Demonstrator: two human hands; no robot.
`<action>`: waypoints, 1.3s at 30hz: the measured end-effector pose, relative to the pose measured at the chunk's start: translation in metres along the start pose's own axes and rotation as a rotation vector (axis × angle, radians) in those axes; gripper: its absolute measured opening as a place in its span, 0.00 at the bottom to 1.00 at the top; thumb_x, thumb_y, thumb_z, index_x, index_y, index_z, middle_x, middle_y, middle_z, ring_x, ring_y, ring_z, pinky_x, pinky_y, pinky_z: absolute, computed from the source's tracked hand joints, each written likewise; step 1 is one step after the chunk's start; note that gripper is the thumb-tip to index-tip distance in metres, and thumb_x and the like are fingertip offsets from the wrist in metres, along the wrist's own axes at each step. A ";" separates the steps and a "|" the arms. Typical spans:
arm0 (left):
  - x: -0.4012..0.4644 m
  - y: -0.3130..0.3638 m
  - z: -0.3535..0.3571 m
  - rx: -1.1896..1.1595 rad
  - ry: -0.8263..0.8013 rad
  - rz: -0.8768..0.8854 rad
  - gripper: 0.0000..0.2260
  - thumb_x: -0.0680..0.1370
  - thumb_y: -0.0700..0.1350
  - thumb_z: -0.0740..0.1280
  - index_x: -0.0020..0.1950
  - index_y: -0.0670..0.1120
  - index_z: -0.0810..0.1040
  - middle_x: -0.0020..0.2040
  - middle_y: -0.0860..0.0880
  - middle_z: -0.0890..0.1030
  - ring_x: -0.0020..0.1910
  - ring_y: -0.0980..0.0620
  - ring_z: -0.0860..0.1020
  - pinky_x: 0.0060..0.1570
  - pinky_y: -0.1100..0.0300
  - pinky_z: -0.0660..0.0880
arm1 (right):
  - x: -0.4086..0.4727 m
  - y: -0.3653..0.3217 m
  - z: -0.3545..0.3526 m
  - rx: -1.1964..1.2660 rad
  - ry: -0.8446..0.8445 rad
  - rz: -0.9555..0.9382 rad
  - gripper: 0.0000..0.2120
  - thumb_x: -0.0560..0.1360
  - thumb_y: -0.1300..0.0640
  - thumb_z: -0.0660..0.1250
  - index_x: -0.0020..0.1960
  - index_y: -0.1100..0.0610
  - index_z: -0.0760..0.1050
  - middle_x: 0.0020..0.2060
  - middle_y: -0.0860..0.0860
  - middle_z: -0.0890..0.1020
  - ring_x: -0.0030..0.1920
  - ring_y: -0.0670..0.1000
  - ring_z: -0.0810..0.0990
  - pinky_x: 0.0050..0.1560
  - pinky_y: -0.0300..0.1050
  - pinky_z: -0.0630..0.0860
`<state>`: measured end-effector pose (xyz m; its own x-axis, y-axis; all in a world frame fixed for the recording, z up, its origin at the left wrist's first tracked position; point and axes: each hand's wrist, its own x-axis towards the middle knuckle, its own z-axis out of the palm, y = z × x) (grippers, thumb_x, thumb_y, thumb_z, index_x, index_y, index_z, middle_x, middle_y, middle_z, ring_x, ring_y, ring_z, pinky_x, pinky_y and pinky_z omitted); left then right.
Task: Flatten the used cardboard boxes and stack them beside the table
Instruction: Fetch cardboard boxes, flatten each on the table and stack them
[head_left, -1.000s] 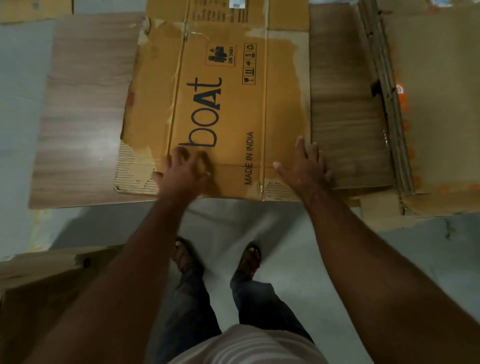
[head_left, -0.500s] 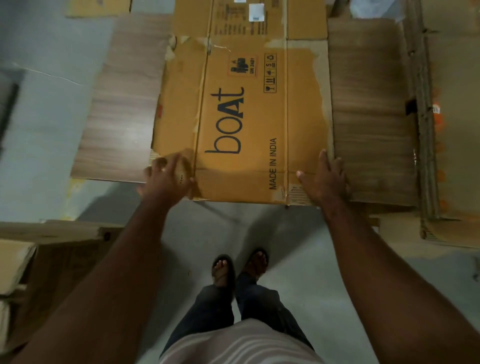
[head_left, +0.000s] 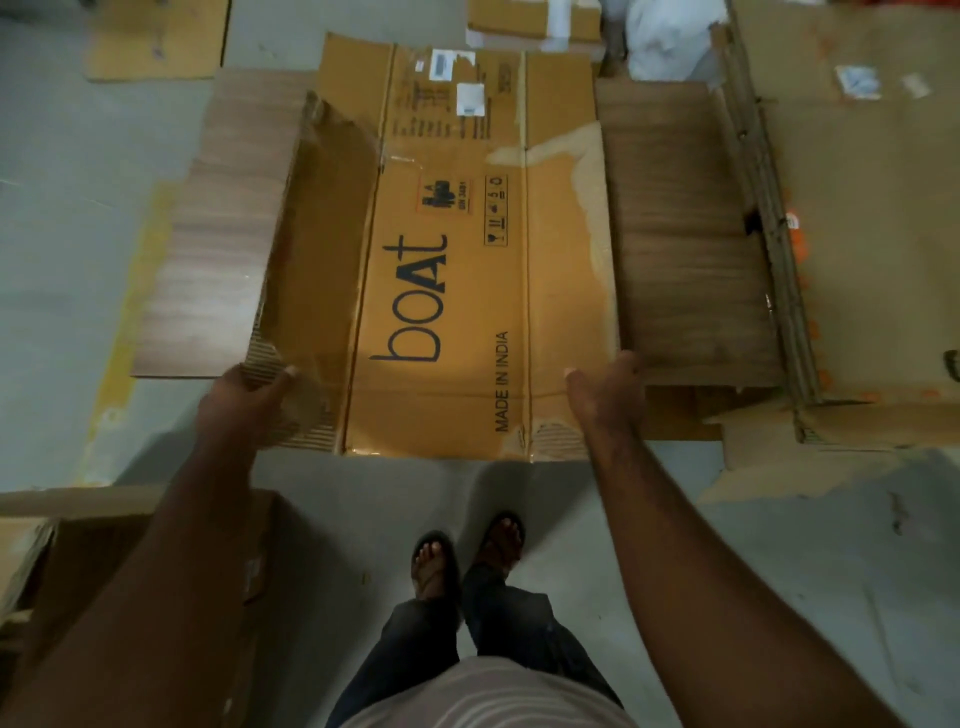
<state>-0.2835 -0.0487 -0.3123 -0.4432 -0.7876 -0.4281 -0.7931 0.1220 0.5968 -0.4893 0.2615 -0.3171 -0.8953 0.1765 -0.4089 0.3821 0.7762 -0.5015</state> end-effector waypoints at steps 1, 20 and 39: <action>-0.009 0.007 0.000 0.037 0.037 0.036 0.25 0.77 0.63 0.70 0.60 0.42 0.80 0.52 0.38 0.84 0.51 0.36 0.82 0.53 0.44 0.79 | -0.014 -0.004 0.000 -0.016 0.046 -0.032 0.25 0.78 0.50 0.72 0.68 0.58 0.66 0.64 0.58 0.78 0.59 0.61 0.80 0.52 0.55 0.81; -0.105 0.134 0.001 -0.303 0.306 0.319 0.14 0.80 0.55 0.69 0.57 0.47 0.82 0.48 0.34 0.83 0.50 0.32 0.80 0.44 0.50 0.70 | -0.066 -0.071 -0.177 0.032 0.533 -0.288 0.23 0.78 0.50 0.71 0.68 0.57 0.68 0.66 0.59 0.77 0.65 0.63 0.76 0.61 0.61 0.77; -0.229 0.433 0.299 -0.509 0.311 0.431 0.16 0.81 0.59 0.66 0.62 0.50 0.81 0.53 0.45 0.84 0.53 0.42 0.81 0.55 0.46 0.78 | 0.265 0.070 -0.475 0.290 0.481 -0.374 0.27 0.79 0.52 0.71 0.72 0.59 0.66 0.66 0.59 0.77 0.65 0.63 0.77 0.61 0.59 0.75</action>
<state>-0.6503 0.3654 -0.1587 -0.4727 -0.8773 0.0827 -0.2495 0.2232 0.9423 -0.8087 0.6499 -0.0989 -0.9560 0.2293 0.1832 0.0125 0.6552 -0.7553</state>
